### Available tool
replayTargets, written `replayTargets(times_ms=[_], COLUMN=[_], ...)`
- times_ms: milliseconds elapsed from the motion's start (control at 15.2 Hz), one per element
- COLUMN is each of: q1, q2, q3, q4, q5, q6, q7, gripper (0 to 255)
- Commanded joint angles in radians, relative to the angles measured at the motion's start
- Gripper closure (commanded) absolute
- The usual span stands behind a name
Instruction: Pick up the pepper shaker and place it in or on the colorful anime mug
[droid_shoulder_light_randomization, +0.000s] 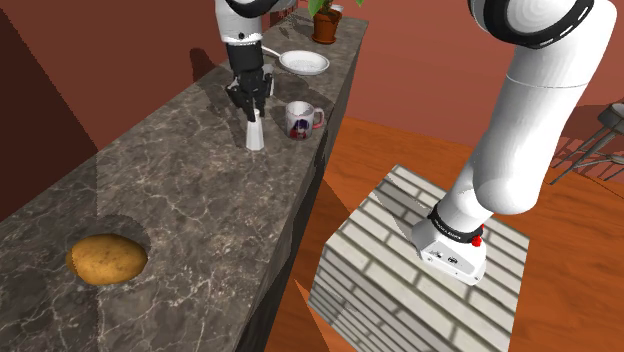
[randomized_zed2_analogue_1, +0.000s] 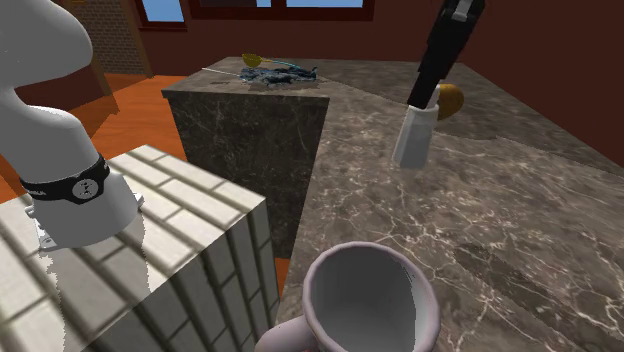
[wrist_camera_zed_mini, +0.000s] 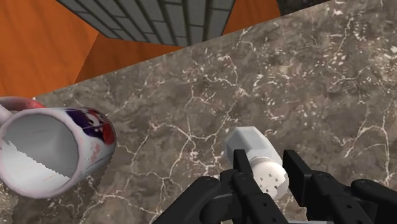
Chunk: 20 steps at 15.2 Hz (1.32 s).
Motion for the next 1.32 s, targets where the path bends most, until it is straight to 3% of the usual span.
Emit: replayTargets(times_ms=[0,924,1254], q1=[-0.001,0.002,-0.069], q2=[-0.002,0.002,-0.053], q3=[0.0,0.002,-0.039], q4=[0.025,0.213,0.175], q5=[0.0,-0.001,-0.002], q6=[-0.027,-0.211,-0.236], q7=[0.001,0.018,-0.091], gripper=[255,255,255])
